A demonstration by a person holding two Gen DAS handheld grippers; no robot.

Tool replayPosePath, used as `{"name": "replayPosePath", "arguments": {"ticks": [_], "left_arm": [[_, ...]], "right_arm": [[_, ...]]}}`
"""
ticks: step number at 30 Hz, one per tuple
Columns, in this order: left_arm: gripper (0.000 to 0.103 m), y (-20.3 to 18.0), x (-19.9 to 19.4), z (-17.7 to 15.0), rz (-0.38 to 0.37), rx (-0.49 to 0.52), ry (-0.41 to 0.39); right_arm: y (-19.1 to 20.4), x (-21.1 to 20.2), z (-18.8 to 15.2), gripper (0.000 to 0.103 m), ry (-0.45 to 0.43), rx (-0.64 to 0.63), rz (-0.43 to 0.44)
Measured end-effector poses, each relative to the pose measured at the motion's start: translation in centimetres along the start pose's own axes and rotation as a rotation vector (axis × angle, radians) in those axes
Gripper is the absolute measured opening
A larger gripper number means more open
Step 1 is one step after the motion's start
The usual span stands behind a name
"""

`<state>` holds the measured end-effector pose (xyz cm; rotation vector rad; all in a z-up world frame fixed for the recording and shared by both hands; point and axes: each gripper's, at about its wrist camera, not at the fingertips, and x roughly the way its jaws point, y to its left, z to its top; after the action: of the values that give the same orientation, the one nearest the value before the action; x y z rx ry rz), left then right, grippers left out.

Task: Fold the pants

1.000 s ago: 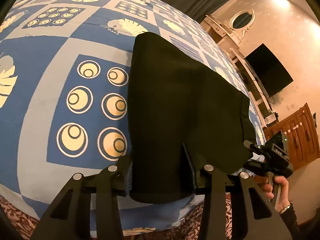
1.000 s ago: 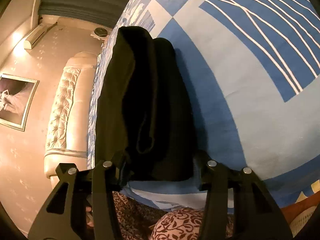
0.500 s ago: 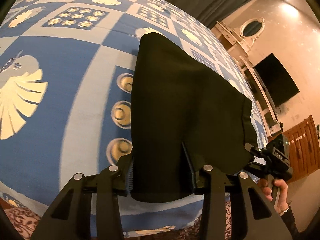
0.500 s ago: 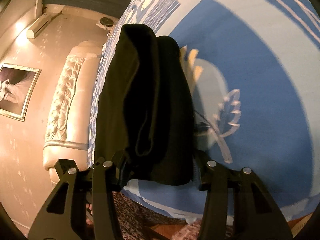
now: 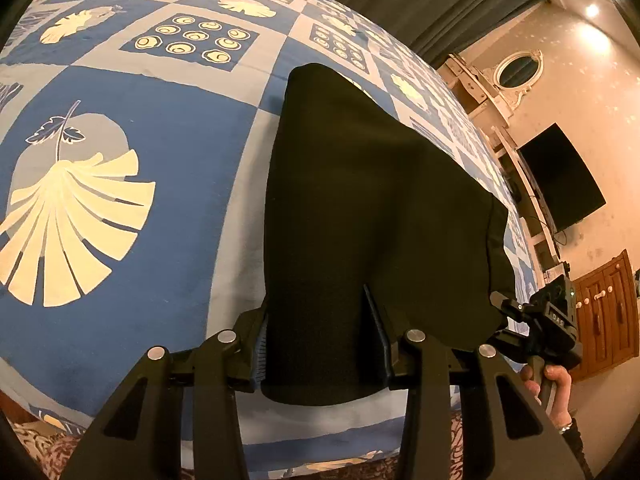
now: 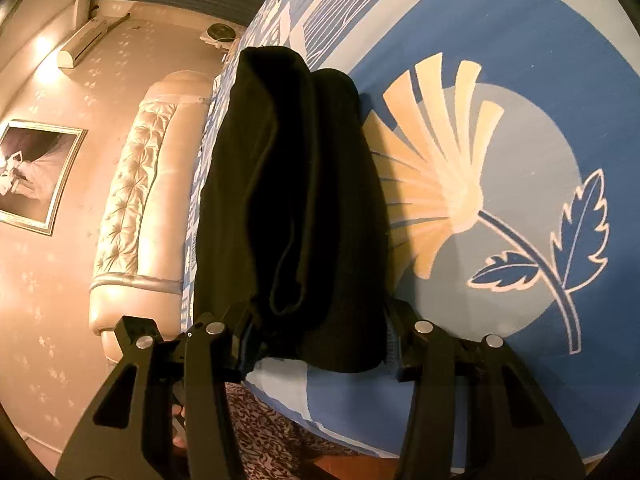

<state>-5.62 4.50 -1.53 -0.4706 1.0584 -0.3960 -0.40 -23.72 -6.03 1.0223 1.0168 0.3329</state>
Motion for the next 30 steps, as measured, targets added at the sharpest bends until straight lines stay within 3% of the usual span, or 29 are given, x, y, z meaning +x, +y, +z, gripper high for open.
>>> {"name": "replayPosePath", "arguments": {"ticks": [26,28,30], "left_arm": [[0.041,0.5,-1.4,-0.8,0.027,-0.023,-0.037],[0.046,0.6,-1.4,-0.9,0.006,-0.018,-0.042],[0.053,1.3,-1.7,-1.0,-0.02,-0.042,-0.043]], "right_arm": [[0.7,0.6,0.1,0.047,0.04,-0.009,0.024],[0.7,0.6,0.2,0.05,0.045,-0.006,0.026],[0.9,0.5,0.2,0.06,0.049,-0.007,0.032]]}}
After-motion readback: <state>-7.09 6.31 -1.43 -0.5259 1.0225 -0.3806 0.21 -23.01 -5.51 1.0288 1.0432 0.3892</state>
